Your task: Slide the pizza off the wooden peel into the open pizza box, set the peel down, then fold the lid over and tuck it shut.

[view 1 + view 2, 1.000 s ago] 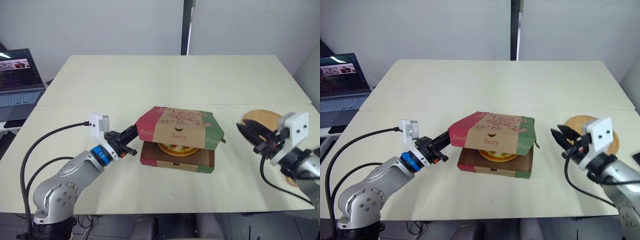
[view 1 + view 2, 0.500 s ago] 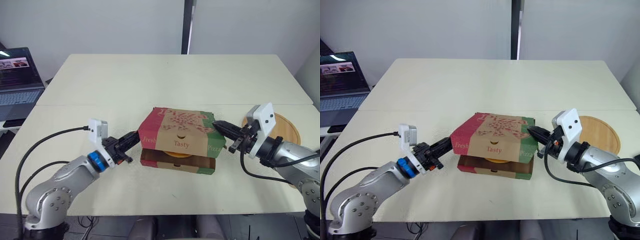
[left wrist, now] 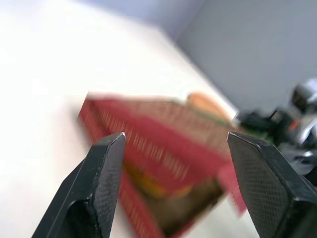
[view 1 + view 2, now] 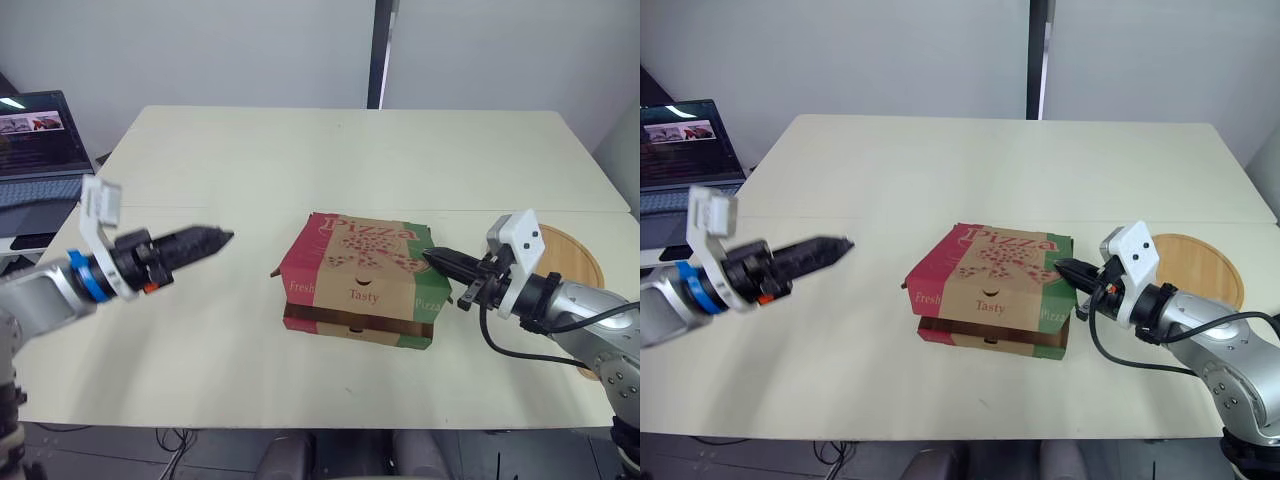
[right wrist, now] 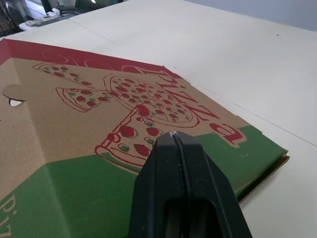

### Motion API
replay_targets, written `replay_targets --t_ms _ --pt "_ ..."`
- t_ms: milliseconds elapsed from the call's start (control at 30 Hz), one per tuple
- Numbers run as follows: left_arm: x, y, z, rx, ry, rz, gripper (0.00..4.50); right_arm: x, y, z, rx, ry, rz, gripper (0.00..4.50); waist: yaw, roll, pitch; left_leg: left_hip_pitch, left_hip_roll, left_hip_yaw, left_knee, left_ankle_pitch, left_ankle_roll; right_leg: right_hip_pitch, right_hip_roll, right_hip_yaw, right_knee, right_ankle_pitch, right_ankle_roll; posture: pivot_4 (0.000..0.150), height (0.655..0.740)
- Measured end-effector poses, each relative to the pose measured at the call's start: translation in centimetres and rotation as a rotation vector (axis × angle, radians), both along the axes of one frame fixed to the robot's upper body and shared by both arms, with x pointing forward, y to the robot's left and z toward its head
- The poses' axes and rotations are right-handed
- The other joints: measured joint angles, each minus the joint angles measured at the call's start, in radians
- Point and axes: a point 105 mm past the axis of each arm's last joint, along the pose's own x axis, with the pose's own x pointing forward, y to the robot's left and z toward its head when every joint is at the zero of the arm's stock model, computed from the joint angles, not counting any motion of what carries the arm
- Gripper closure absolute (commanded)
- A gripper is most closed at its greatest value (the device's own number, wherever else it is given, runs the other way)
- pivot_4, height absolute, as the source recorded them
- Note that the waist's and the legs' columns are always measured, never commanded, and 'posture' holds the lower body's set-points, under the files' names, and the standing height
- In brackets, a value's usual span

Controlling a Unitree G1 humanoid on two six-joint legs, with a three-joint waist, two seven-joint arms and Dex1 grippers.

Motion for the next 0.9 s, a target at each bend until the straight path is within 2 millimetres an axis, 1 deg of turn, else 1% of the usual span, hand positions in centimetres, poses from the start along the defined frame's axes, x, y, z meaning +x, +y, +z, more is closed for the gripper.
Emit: replay_targets --t_ms 33,100,133,200,233,267,300,333,367,467,500,567,633,700,767,833,900 --pt "0.0 -1.0 0.0 0.063 -0.021 -0.051 2.29 0.0 0.0 0.0 0.0 -0.001 0.002 4.5 -0.001 0.0 0.0 0.0 0.0 0.001 0.0 0.0 0.0 0.0 0.0 0.0 0.0 0.0 0.0 0.15 0.74" --pt "-0.3 -3.2 -0.7 0.189 -0.056 -0.17 2.93 0.0 0.0 -0.1 -0.004 -0.001 0.008 4.5 -0.001 0.0 0.0 0.001 0.0 0.002 -0.001 0.0 0.0 0.0 0.0 0.002 -0.001 0.0 0.0 0.15 0.74" --pt "-0.3 -4.4 -1.1 0.228 -0.08 -0.23 3.27 0.0 0.0 -0.2 -0.009 0.002 0.009 4.5 -0.001 0.0 0.0 0.0 0.0 0.002 -0.001 0.0 0.0 0.0 0.0 0.002 -0.001 0.0 0.0 0.15 0.74" --pt "0.1 -6.1 -1.7 0.274 -0.124 -0.309 3.99 0.0 0.1 -0.3 -0.013 0.002 0.014 4.5 0.0 0.0 0.0 0.0 0.0 0.001 -0.001 0.0 0.0 0.0 0.0 0.001 0.0 0.0 0.0 0.15 0.74" --pt "0.1 -6.2 -1.7 0.281 -0.13 -0.316 4.22 0.0 0.1 -0.3 -0.013 0.002 0.014 4.5 0.0 0.0 0.0 0.0 0.0 0.001 -0.001 0.0 0.0 0.0 0.0 0.001 0.0 0.0 0.0 0.15 0.74" --pt "0.2 -6.8 -2.2 0.303 -0.143 -0.348 4.39 0.0 0.2 -0.4 -0.016 0.003 0.018 4.5 -0.005 0.0 0.0 0.0 0.0 0.002 -0.001 0.0 0.0 -0.001 0.0 0.002 -0.001 0.0 0.0 0.15 0.74" --pt "0.7 -7.4 -2.5 0.349 -0.182 -0.378 4.48 0.0 0.1 -0.4 -0.024 0.003 0.009 4.5 -0.006 0.0 0.001 0.0 0.0 0.002 -0.002 0.0 0.0 -0.001 0.0 0.002 0.0 0.0 0.0 0.15 0.74" --pt "1.0 -8.5 -2.8 0.378 -0.237 -0.429 4.48 0.1 0.1 -0.4 -0.025 -0.001 0.01 4.5 -0.002 0.0 0.001 0.0 0.0 0.002 -0.001 0.0 0.0 0.0 0.0 0.002 -0.001 0.0 0.0 0.15 0.74" --pt "1.1 -9.1 -3.6 0.401 -0.252 -0.469 4.48 0.1 0.2 -0.4 -0.023 -0.004 0.014 4.5 -0.001 0.0 0.001 0.0 0.0 0.002 -0.001 0.0 0.0 0.0 0.0 0.002 -0.001 0.0 0.0 0.15 0.74" --pt "1.5 -9.4 -5.5 0.443 -0.245 -0.518 4.48 0.1 0.0 -0.2 -0.017 -0.011 0.004 4.5 -0.001 0.0 0.001 -0.001 0.0 0.001 -0.001 0.0 0.0 -0.001 0.0 0.002 -0.001 0.0 0.0 0.15 0.74" --pt "1.6 -9.4 -5.7 0.449 -0.248 -0.523 4.48 0.2 -0.3 0.1 -0.015 -0.019 -0.008 4.5 -0.002 0.0 0.001 -0.001 0.0 0.001 -0.001 0.0 0.0 -0.001 0.0 0.002 -0.001 0.0 0.0 0.15 0.74" --pt "1.8 -9.4 -5.8 0.453 -0.257 -0.527 4.48 0.2 -1.6 0.3 -0.034 -0.027 -0.05 4.5 -0.001 0.0 0.001 -0.002 0.0 0.001 -0.001 0.0 0.0 -0.001 0.0 0.002 -0.001 0.0 0.0 0.15 0.74" --pt "1.9 -9.3 -5.8 0.458 -0.267 -0.535 4.48 0.0 -3.2 0.1 -0.066 -0.009 -0.091 4.5 0.0 0.0 0.001 -0.002 0.0 0.001 -0.001 0.0 0.0 -0.001 0.0 0.001 -0.001 0.0 0.0 0.15 0.74" --pt "2.0 -9.3 -5.9 0.455 -0.262 -0.537 4.48 -0.4 -3.9 -0.5 -0.089 0.023 -0.096 4.5 0.0 -0.001 0.001 -0.002 0.0 0.001 -0.001 0.0 0.0 -0.001 0.0 0.001 -0.001 0.0 0.0 0.15 0.74" --pt "2.0 -9.6 -5.9 0.448 -0.269 -0.55 4.48 -1.0 -4.2 -1.6 -0.119 0.072 -0.08 4.5 0.0 -0.001 0.001 -0.002 0.0 0.001 0.0 0.0 0.0 -0.001 0.0 0.001 -0.001 0.0 0.0 0.15 0.74" --pt "2.1 -9.6 -5.6 0.456 -0.279 -0.553 4.48 -1.8 -4.3 -2.8 -0.153 0.125 -0.053 4.5 0.0 -0.001 0.001 -0.002 0.0 0.001 0.0 0.0 0.0 -0.001 0.0 0.001 0.0 0.0 0.0 0.15 0.74" --pt "2.1 -9.7 -5.4 0.46 -0.289 -0.56 4.48 -2.5 -3.9 -4.0 -0.171 0.169 -0.019 4.5 -0.001 -0.001 0.001 -0.001 0.0 0.001 0.0 0.0 0.0 -0.001 0.0 0.001 0.0 0.0 0.001 0.15 0.74"
